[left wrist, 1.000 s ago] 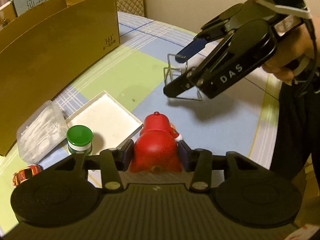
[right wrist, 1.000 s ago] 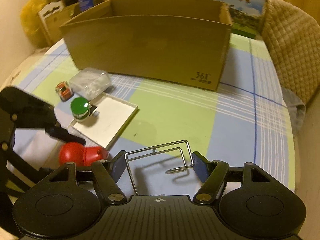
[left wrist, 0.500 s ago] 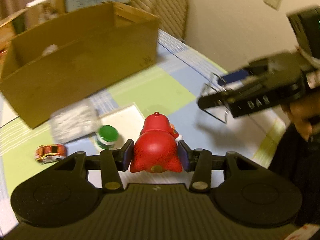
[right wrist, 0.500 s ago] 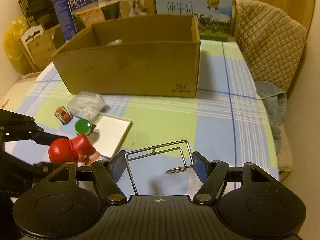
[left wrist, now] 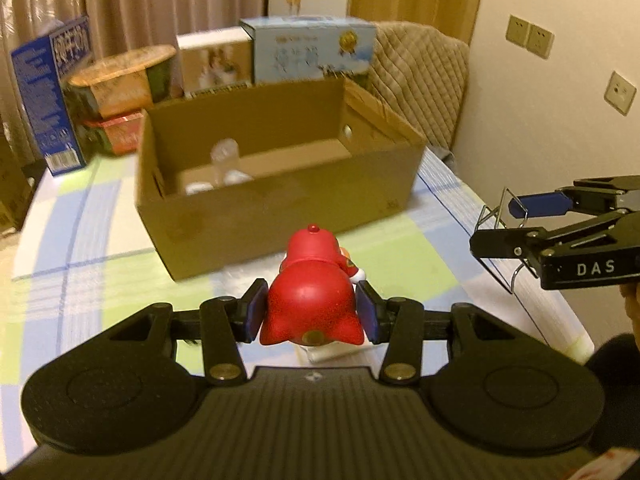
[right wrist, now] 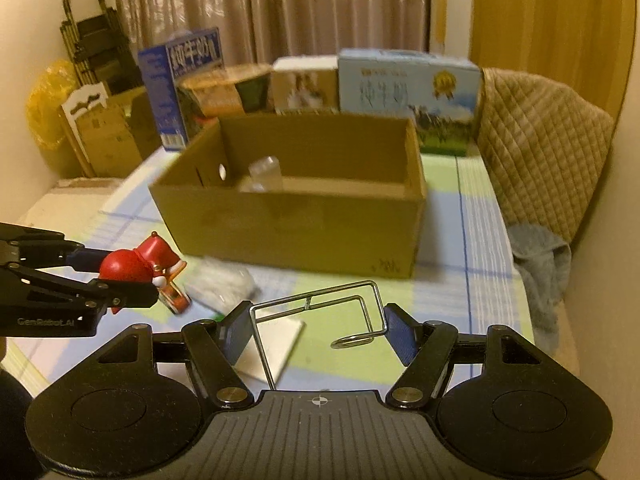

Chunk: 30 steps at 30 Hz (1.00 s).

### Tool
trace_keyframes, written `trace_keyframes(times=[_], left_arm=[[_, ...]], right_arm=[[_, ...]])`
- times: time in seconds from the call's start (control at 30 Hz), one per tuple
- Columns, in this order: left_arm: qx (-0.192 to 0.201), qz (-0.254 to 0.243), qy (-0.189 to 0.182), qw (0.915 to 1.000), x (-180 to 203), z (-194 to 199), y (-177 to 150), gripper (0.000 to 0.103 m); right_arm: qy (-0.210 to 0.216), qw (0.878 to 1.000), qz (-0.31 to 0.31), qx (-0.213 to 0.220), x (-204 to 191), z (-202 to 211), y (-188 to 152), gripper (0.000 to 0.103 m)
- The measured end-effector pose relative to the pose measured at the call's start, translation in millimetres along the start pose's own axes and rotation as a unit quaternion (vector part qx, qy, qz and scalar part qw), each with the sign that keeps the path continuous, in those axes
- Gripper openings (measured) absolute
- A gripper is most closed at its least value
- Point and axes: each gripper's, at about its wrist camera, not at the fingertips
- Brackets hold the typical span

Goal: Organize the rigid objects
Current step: 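Carry the red toy and wire rack into the box and open both tools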

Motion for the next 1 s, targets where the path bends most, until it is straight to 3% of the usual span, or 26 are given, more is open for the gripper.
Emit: trace_keyframes(times=[0.47, 0.7, 1.0], left_arm=[[0.031, -0.011, 0.013, 0.9994, -13.4, -1.5, 74.0, 0.042], [0.031, 0.001, 0.001, 0.9995, -11.5, -33.6, 112.5, 0.042], [0.012, 0.011, 0.0, 0.9999, -11.1, -92.1, 145.9, 0.042]], right_arm=[[0.0, 0.999, 0.016, 0.036, 18.1, -13.4, 84.8, 0.067], [-0.005, 0.999, 0.019, 0.028, 44.7, -43.9, 112.0, 0.067], [-0.014, 0.999, -0.032, -0.002, 90.1, -97.3, 126.5, 0.067]])
Point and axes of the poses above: each gripper's, at about its wrist camera, not at the fingertips, and z roughly against the way its jaws point, x to its right, y to its top, and after that the axes turned 15 degrees about z, right-handed
